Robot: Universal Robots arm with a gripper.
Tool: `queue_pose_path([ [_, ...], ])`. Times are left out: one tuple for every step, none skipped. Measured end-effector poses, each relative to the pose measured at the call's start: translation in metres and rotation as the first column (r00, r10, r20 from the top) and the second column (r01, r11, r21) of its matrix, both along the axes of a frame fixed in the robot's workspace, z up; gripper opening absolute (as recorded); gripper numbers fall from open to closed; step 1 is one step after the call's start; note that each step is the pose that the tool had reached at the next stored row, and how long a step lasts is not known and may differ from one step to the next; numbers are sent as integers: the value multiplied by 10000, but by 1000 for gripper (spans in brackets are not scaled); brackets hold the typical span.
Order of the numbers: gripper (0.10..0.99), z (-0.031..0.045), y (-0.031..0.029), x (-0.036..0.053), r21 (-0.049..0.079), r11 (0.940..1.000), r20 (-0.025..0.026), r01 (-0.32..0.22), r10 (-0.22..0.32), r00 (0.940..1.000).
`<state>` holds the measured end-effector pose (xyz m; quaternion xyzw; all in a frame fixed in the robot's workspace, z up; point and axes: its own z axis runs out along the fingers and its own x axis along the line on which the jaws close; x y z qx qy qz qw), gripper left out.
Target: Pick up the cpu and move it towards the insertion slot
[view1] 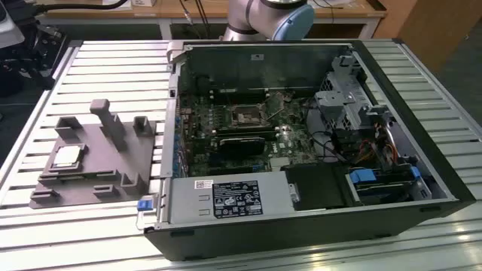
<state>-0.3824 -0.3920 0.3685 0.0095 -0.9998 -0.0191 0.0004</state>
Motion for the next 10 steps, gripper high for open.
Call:
queue_pose_path([
  [106, 0, 0, 0, 0, 10000, 0, 0, 0, 10000],
  [106, 0, 0, 0, 0, 10000, 0, 0, 0, 10000],
  [106, 0, 0, 0, 0, 10000, 0, 0, 0, 10000],
  [106, 0, 0, 0, 0, 10000, 0, 0, 0, 10000],
  [106, 1, 0, -2, -1, 10000, -1, -1, 1, 10000],
  [106, 0, -1, -6, -1, 10000, -1, 0, 0, 10000],
  [106, 0, 0, -13, 0, 10000, 0, 1, -1, 10000],
  [106, 0, 0, -17, 0, 10000, 0, 0, 0, 10000],
  [106, 1, 0, -25, -1, 10000, -1, 0, 0, 10000],
  [106, 0, 0, -36, 0, 10000, 0, 0, 0, 10000],
])
